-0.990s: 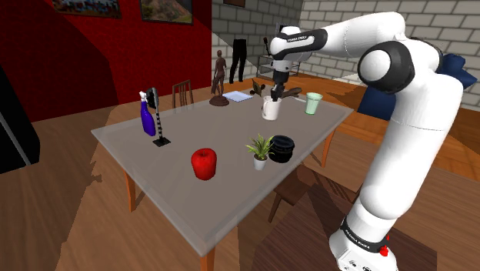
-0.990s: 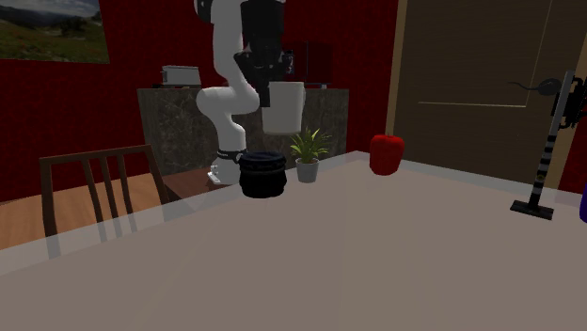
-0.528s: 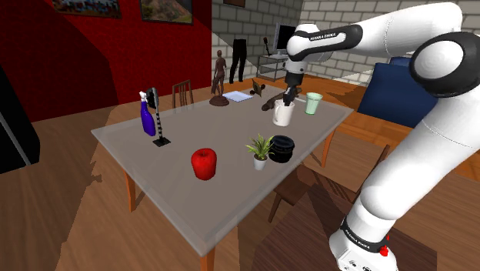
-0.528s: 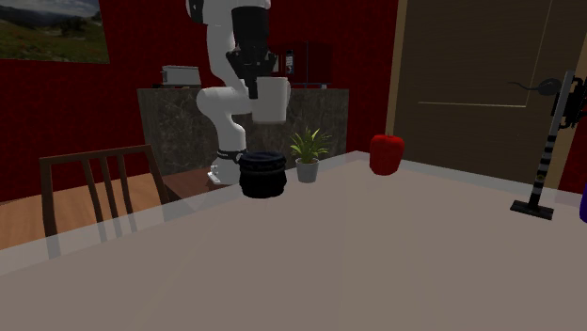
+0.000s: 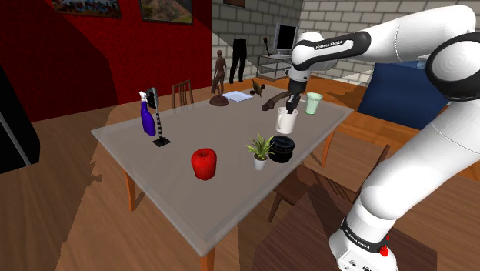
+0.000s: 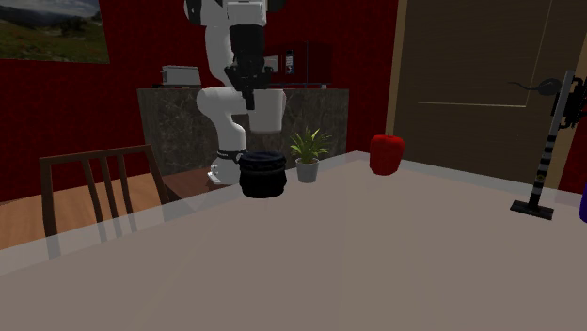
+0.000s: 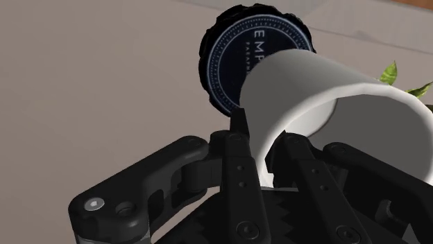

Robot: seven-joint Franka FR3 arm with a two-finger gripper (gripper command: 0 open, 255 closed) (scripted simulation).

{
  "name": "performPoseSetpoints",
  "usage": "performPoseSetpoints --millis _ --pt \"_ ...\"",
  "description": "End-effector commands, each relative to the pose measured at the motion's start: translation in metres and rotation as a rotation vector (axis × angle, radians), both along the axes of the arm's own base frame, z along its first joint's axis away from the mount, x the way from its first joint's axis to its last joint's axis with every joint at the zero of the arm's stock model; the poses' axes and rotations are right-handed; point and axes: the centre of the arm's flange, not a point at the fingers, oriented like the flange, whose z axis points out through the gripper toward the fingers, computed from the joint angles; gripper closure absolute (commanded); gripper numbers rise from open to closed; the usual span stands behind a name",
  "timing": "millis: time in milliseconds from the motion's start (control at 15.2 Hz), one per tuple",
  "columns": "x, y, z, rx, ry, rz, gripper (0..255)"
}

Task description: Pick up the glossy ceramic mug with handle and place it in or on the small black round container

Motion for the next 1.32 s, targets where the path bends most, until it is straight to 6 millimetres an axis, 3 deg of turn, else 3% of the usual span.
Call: performPoseSetpoints --millis 0,594,1122,1188,1254 --pt "0.0 0.001 -0.01 0.0 -0.001 0.0 255" --pt "0.0 0.001 -0.06 0.0 -0.001 0.0 255" --pt "0.0 0.001 -0.06 0.0 -0.001 0.0 255" --pt "0.0 0.0 -0.06 0.0 -0.001 0.0 0" --pt "0.0 0.0 -0.06 0.0 -0.001 0.0 0"
